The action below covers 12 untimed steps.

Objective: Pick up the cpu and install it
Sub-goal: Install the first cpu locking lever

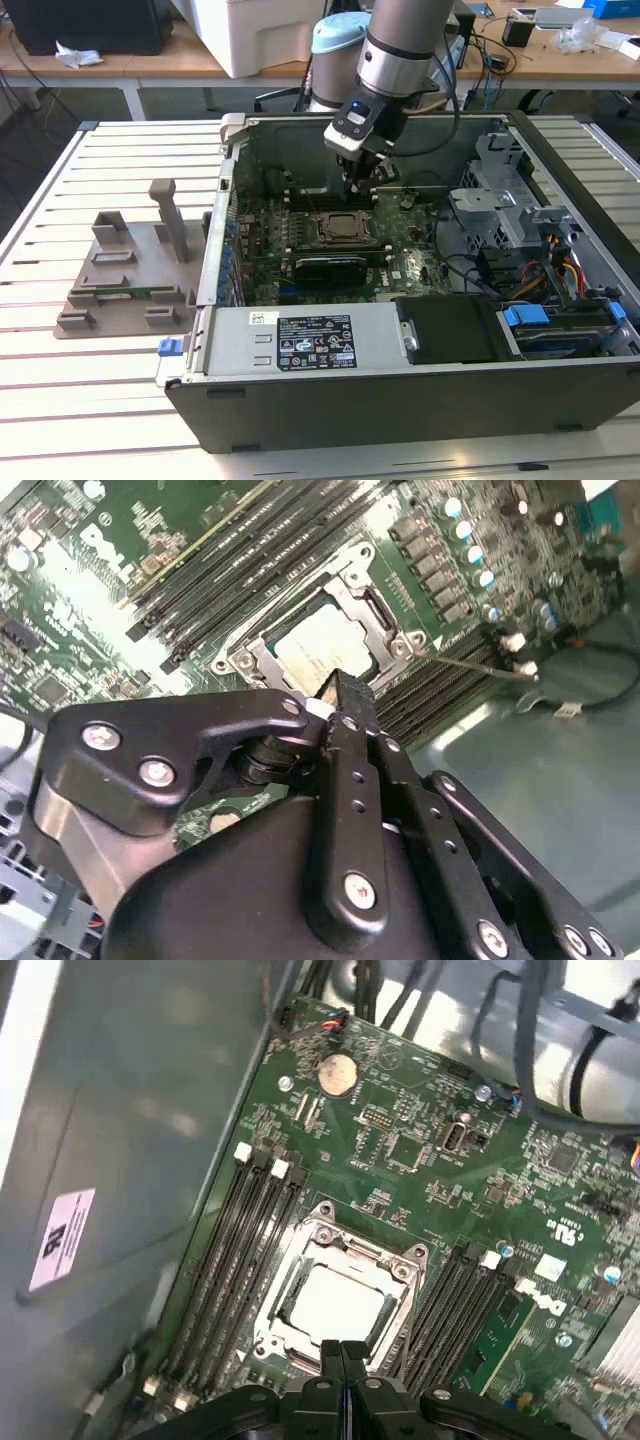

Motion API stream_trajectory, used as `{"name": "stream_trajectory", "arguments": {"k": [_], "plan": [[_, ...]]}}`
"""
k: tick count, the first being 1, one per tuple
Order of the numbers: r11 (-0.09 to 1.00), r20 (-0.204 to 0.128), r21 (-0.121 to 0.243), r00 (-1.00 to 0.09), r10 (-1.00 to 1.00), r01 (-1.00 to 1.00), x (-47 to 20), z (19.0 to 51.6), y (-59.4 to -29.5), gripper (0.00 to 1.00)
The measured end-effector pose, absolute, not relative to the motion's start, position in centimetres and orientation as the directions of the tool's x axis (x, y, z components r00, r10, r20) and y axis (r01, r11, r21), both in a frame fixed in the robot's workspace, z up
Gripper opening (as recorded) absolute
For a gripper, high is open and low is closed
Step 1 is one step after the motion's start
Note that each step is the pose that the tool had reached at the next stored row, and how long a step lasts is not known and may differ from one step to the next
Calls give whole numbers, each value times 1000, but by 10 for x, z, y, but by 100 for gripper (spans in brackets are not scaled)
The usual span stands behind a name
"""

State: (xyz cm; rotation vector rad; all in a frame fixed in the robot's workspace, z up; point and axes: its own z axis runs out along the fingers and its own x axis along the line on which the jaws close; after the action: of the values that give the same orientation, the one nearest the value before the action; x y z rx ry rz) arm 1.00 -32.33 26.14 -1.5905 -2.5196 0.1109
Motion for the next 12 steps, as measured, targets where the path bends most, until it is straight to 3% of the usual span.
{"name": "stream_trajectory", "arguments": {"k": [12], "plan": [[673, 95, -147, -667, 739, 725, 10, 261, -323, 11]]}}
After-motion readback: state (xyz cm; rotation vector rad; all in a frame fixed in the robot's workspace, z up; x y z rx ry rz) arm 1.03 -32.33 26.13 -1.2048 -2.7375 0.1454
